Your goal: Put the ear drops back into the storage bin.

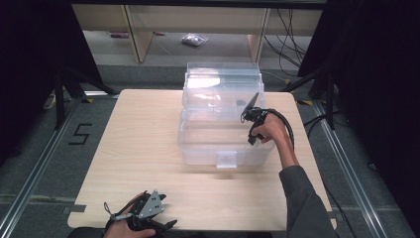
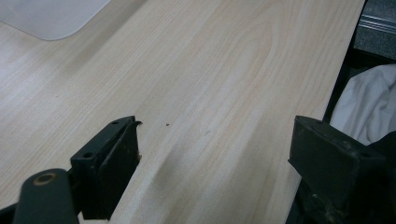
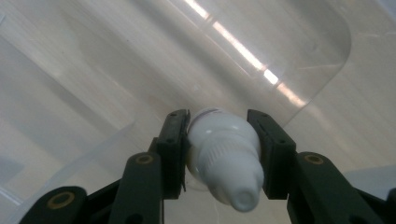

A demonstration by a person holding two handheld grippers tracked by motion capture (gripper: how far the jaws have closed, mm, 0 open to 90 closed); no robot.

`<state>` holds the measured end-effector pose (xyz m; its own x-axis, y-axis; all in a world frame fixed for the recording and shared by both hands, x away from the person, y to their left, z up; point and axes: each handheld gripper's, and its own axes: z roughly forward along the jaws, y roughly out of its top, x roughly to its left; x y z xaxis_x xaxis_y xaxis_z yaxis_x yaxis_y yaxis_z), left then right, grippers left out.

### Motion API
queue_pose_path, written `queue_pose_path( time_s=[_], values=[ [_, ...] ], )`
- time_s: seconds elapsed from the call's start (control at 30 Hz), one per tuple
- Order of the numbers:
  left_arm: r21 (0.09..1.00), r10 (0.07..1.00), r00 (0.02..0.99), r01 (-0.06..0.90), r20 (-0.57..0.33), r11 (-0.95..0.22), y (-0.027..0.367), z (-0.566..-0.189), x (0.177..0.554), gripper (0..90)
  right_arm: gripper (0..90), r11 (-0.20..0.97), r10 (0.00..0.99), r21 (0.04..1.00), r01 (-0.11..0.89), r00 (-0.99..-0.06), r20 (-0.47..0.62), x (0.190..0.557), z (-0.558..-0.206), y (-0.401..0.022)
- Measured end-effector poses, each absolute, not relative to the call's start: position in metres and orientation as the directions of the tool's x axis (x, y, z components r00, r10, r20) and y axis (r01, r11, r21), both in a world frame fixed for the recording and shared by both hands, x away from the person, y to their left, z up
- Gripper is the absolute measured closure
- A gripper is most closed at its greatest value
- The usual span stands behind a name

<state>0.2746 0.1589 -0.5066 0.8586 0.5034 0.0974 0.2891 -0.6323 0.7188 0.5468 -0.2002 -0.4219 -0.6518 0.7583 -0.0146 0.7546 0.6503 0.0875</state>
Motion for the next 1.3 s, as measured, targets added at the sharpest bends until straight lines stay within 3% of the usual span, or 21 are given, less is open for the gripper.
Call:
queue_pose_path(
  time_s=[0.13,0.27,0.3,0.4,0.5,0.53,0.97,1.1,1.13,1.2,1.3],
  values=[
    [0.718,0.502,0.859,0.288,0.099,-0.633,0.159,-0.506,0.275,15.4,60.1,0.632,0.774,0.075,0.771,-0.633,-0.01,0.547,-0.426,-0.201],
    [0.72,0.492,0.865,0.28,0.097,-0.635,0.159,-0.506,0.275,15.4,60.1,0.684,0.728,0.106,0.722,-0.685,-0.035,0.552,-0.431,-0.205],
    [0.715,0.49,0.865,0.273,0.111,-0.644,0.159,-0.506,0.275,15.4,60.1,0.629,0.776,0.082,0.773,-0.63,-0.006,0.549,-0.432,-0.202],
    [0.721,0.495,0.864,0.288,0.087,-0.63,0.159,-0.506,0.274,15.5,60.1,0.615,0.788,0.073,0.785,-0.616,-0.005,0.549,-0.434,-0.202],
    [0.718,0.496,0.864,0.289,0.09,-0.633,0.159,-0.506,0.275,15.4,60.1,0.698,0.714,0.099,0.709,-0.699,-0.029,0.555,-0.439,-0.207],
    [0.717,0.492,0.866,0.285,0.093,-0.636,0.16,-0.505,0.274,15.4,60.1,0.619,0.784,0.076,0.782,-0.62,-0.011,0.55,-0.439,-0.202],
    [0.718,0.501,0.86,0.286,0.1,-0.635,0.159,-0.506,0.275,15.4,59.6,0.62,0.783,0.089,0.78,-0.622,-0.004,0.55,-0.441,-0.201],
    [0.718,0.494,0.864,0.283,0.096,-0.636,0.159,-0.506,0.275,15.4,58.2,0.616,0.786,0.102,0.781,-0.619,-0.004,0.548,-0.437,-0.2],
    [0.714,0.488,0.864,0.267,0.119,-0.647,0.16,-0.505,0.275,15.5,57.2,0.656,0.752,0.122,0.744,-0.659,-0.026,0.55,-0.436,-0.202],
    [0.715,0.489,0.866,0.275,0.107,-0.643,0.16,-0.506,0.275,15.4,56.0,0.607,0.792,0.109,0.787,-0.611,-0.005,0.546,-0.434,-0.2],
    [0.717,0.494,0.864,0.286,0.093,-0.636,0.159,-0.506,0.274,15.4,54.4,0.633,0.771,0.127,0.764,-0.637,-0.009,0.546,-0.431,-0.202]
  ],
)
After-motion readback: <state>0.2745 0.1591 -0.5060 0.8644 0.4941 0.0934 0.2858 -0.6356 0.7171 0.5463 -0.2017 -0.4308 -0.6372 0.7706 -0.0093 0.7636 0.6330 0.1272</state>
